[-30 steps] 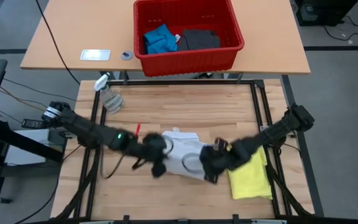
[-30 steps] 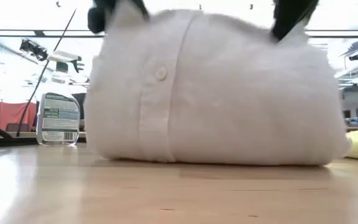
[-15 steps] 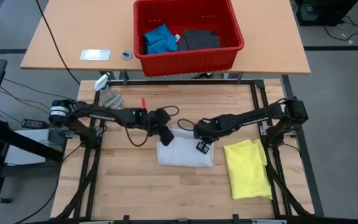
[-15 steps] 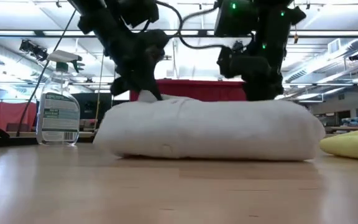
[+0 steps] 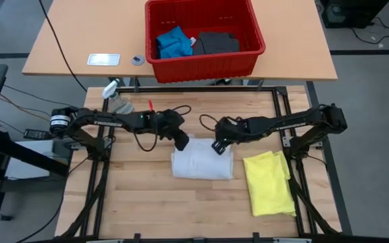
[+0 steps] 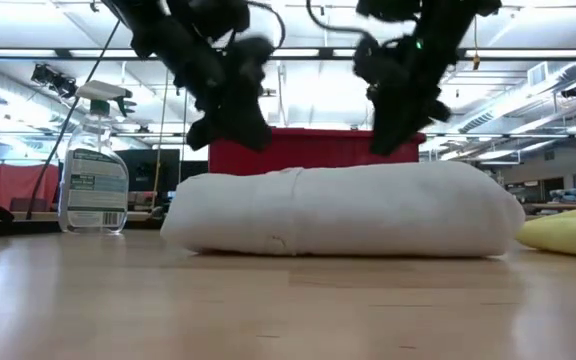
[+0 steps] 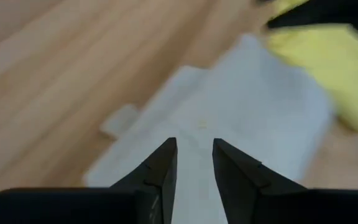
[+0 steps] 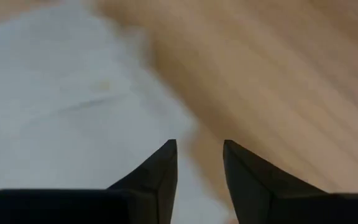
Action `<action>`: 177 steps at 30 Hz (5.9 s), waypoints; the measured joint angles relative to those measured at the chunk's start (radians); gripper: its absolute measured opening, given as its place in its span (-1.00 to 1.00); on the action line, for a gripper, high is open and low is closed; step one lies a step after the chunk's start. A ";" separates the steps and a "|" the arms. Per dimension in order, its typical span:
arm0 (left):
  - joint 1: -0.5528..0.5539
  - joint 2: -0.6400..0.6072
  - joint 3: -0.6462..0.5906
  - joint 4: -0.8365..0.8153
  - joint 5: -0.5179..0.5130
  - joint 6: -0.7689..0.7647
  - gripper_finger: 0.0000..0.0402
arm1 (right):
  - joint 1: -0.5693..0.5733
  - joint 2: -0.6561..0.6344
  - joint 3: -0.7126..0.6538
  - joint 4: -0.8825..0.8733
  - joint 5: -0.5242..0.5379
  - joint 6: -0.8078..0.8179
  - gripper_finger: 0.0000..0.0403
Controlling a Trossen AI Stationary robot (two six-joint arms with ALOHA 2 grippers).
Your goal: Fold Laundry from Bin
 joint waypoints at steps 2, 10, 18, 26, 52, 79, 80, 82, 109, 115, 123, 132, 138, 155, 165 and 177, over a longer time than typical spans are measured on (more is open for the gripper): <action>-0.015 -0.008 0.001 0.046 0.059 0.019 -0.46 | 0.009 -0.006 0.000 0.084 -0.092 -0.077 -0.33; -0.191 0.063 -0.090 0.194 0.046 0.036 -0.55 | 0.099 0.121 -0.024 0.372 -0.299 -0.073 -0.45; -0.235 0.131 -0.223 0.254 0.002 -0.156 -0.66 | 0.172 0.301 -0.025 0.457 -0.200 0.026 -0.57; -0.342 0.073 -0.251 0.205 -0.024 -0.275 -0.78 | 0.261 0.397 0.014 0.655 -0.273 0.176 -0.61; -0.843 -0.101 -0.250 0.155 -0.423 -0.632 -0.91 | 0.222 0.308 0.177 0.385 -0.245 0.203 -0.26; -0.928 0.131 -0.250 0.245 -0.548 -1.118 0.19 | 0.148 0.295 0.177 0.100 -0.501 0.202 0.09; -0.919 0.131 -0.250 0.241 -0.549 -1.107 0.20 | 0.151 0.295 0.177 0.083 -0.499 0.207 0.09; -0.899 0.131 -0.250 0.235 -0.548 -1.090 0.20 | 0.160 0.295 0.177 0.066 -0.491 0.214 0.09; -0.535 -0.091 -0.250 -0.150 -0.213 -0.704 0.21 | 0.174 0.291 0.154 0.070 -0.369 0.297 0.15; -0.566 -0.127 -0.250 -0.098 -0.202 -0.751 0.21 | 0.040 0.292 0.150 0.086 -0.472 0.126 0.31; -0.587 -0.046 -0.250 -0.023 -0.237 -0.779 0.20 | -0.075 0.329 0.150 0.192 -0.524 -0.066 0.62; -0.575 0.065 -0.250 -0.012 -0.230 -0.786 0.20 | -0.071 0.473 0.152 0.405 -0.704 -0.047 0.69; -0.554 0.069 -0.248 -0.015 -0.213 -0.768 0.20 | -0.024 0.508 0.149 0.536 -0.813 0.001 0.43; -0.528 0.070 -0.248 -0.018 -0.213 -0.705 0.20 | -0.012 0.498 0.148 0.531 -0.798 0.061 -0.85; -0.596 0.071 -0.299 0.119 -0.300 -0.817 0.19 | 0.080 0.457 0.148 0.473 -0.653 0.129 -0.85; -0.581 0.069 -0.463 0.448 -0.257 -0.719 -0.54 | 0.162 0.456 0.148 0.451 -0.462 0.223 -0.85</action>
